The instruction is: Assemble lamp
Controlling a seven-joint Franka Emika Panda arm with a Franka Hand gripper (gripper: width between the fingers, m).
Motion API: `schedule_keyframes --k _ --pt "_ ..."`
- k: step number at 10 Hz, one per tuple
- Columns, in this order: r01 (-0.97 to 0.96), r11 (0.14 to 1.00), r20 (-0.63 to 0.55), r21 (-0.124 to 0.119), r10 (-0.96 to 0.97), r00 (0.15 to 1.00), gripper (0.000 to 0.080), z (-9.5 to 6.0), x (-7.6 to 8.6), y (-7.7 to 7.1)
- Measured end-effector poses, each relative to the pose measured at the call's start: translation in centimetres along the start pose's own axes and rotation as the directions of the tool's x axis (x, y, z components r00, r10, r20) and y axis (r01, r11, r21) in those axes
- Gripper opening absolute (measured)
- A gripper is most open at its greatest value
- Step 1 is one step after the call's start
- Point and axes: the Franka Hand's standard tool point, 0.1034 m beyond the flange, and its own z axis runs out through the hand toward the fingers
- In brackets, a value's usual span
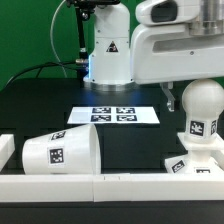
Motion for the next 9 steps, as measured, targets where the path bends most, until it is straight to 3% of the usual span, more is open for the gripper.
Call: schedule_keyframes --k 3,6,7,9 --pt "0.296 0.955 -0.028 -0.026 -0.297 0.954 0.0698 -0.52 -0.32 0.52" --pt "0.278 0.960 -0.027 -0.025 -0.279 0.960 0.0672 -0.40 -0.34 0.50" --pt "0.261 0.965 -0.028 -0.024 -0.262 0.965 0.0571 -0.40 -0.35 0.49" --pt "0.161 0.987 -0.030 -0.020 -0.161 0.986 0.0571 -0.40 -0.34 0.47"
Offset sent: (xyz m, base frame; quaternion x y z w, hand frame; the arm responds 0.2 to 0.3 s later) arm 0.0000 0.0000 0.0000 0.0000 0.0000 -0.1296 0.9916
